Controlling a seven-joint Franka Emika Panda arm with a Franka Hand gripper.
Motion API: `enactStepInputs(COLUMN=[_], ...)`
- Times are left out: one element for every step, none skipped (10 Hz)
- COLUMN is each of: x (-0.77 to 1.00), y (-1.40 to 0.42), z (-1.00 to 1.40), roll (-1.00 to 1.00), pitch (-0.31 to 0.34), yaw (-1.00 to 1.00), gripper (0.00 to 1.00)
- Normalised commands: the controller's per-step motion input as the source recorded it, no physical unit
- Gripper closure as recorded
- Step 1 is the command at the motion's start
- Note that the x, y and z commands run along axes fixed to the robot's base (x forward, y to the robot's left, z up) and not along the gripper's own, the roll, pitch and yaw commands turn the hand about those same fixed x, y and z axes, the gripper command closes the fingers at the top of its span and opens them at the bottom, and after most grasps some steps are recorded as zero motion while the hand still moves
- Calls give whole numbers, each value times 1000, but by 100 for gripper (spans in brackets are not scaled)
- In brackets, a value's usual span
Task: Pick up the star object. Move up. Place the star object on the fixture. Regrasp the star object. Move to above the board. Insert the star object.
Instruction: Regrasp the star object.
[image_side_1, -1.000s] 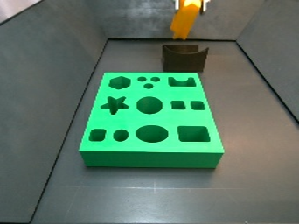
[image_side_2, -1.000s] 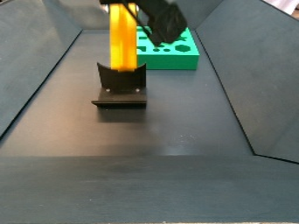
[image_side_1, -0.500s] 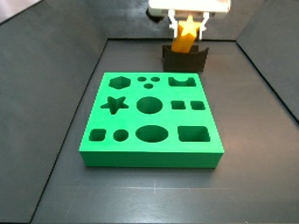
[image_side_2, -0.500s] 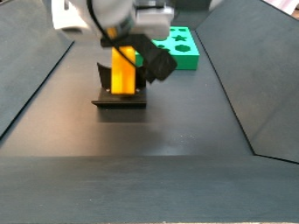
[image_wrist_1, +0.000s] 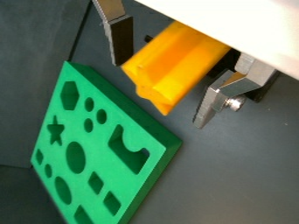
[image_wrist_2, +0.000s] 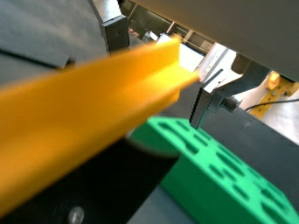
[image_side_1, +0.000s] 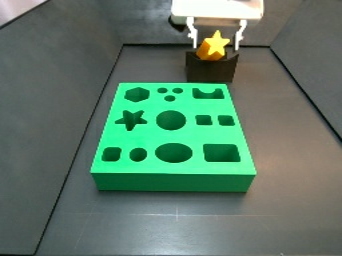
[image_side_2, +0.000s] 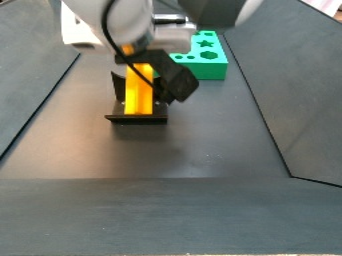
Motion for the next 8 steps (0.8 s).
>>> enactStepInputs(x=[-26, -34, -37, -35, -29, -24, -22, 148], y=[2, 4, 7, 8, 13, 15, 13, -683], z=[1000, 1000, 1000, 869, 609, 412, 214, 785], roll=[27, 29, 27, 23, 18, 17, 23, 1000], pitch=[-58, -36, -9, 20, 57, 80, 97, 61], yaw=[56, 70, 73, 73, 61, 47, 30, 27], gripper=[0, 0, 0, 0, 0, 0, 0, 0])
